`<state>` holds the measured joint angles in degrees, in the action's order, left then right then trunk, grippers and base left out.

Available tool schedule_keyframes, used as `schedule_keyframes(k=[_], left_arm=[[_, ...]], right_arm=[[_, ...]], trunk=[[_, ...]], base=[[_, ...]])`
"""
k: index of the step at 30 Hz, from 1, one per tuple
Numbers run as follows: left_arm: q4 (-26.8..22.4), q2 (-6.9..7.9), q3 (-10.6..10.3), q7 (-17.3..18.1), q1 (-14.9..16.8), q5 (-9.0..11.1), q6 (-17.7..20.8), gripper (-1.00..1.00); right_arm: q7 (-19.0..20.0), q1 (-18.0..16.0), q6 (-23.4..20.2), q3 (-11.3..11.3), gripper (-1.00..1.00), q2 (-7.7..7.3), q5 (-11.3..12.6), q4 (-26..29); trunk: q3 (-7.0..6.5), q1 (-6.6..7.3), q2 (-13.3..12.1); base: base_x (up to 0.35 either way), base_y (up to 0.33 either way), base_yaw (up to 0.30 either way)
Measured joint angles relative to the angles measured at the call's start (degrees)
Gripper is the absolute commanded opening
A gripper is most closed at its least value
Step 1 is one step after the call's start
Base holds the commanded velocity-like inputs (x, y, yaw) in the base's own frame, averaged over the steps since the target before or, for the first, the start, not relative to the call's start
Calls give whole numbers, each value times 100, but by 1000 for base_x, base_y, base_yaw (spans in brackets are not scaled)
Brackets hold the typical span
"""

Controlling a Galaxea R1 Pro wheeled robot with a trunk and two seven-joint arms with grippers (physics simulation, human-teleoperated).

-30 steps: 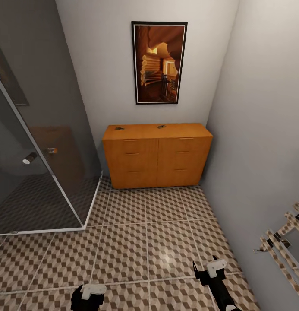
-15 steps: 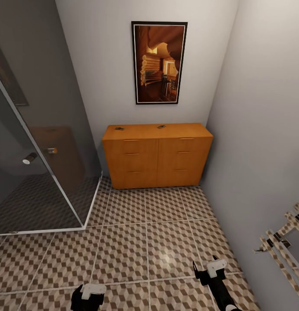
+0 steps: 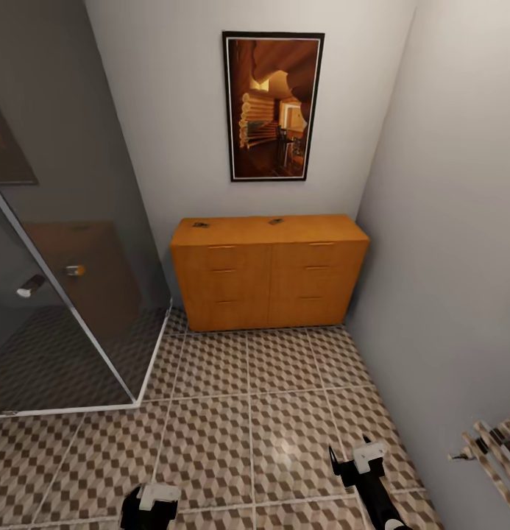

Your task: Take the four mousetraps from the cabinet in the bathroom and place them on the bathroom floor. Make sure all four end up on the same floor surface, and ensure that at least two of them are either under or directly next to the same bathroom sink.

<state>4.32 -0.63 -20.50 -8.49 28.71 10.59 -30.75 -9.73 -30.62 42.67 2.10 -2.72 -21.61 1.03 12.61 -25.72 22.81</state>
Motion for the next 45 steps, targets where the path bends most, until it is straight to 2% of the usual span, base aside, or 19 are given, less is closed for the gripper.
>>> schedule_keyframes(k=[28,45], left_arm=[[0,4,1,0,0,0,-2,100],[0,3,-1,1,2,0,-1,100]], right_arm=[[0,0,-9,-1,100,0,0,-2],[1,0,-8,-1,100,0,-2,-4]], trunk=[[0,0,0],[0,-3,-1]], base=[[337,0,0],[42,0,0]])
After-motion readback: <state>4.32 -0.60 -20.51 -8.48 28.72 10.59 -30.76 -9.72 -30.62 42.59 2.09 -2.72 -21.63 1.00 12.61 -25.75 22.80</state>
